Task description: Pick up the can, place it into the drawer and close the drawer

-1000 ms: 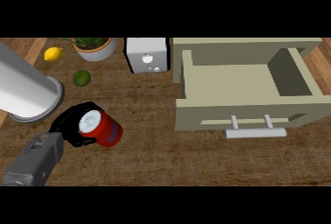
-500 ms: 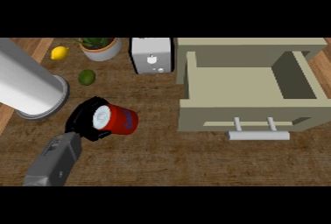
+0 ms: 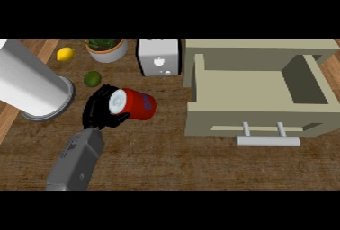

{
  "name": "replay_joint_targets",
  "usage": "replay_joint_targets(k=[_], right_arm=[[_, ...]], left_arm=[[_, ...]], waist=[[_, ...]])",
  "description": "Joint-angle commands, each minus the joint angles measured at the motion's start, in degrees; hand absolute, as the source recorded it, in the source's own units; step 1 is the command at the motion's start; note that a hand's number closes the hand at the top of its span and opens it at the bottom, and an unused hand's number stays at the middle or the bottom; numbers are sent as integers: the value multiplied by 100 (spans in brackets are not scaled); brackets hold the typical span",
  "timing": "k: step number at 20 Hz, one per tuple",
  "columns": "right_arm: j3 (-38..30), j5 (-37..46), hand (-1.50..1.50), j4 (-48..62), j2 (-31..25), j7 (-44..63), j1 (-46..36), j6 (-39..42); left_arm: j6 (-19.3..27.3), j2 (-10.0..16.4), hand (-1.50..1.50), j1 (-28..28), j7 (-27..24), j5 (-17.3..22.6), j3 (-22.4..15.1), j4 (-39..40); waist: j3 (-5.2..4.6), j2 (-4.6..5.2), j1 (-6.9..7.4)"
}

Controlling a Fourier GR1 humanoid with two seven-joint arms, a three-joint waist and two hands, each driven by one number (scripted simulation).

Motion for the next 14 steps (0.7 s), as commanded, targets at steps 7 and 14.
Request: replay_joint_targets(k=[7,14], right_arm=[[-19,34,-150,214,-32,-36,-141,30],[364,135,-150,-206,38,65,-2,-294]], left_arm=[[1621,-334,150,239,1726,404,-1275,-2904],[2786,-338,150,79,2990,287,-1989,-4363]], waist=[[-3,18,-26],[-9,55,-107]])
